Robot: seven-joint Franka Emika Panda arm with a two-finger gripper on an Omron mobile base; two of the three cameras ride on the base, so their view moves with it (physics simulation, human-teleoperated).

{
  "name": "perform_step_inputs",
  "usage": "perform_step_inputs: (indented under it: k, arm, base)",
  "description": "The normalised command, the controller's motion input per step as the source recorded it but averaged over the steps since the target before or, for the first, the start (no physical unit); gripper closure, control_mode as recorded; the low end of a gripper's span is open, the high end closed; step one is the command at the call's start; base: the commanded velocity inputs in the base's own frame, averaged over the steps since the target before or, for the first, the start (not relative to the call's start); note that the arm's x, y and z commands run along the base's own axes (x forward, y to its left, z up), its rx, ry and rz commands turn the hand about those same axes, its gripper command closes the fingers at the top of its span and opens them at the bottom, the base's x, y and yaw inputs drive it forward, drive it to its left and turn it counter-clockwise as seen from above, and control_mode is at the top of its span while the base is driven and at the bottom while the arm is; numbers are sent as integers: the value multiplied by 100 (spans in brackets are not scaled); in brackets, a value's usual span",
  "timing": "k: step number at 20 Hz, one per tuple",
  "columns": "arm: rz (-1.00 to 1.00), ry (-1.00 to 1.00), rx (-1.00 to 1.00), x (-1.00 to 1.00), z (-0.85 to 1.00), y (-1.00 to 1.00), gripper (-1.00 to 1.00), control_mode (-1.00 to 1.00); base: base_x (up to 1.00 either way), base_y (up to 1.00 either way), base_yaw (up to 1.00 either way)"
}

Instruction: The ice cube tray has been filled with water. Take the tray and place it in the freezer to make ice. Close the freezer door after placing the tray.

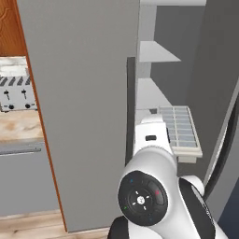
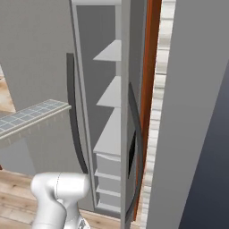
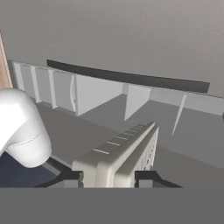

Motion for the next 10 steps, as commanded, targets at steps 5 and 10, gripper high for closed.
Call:
perform_step_inputs:
  k: [5, 10]
  arm:
    - [0, 0, 0, 0, 0, 0, 100, 100]
    - [0, 0, 0, 0, 0, 0, 100, 100]
  base:
    - [54, -14, -1]
    - [43, -42, -8]
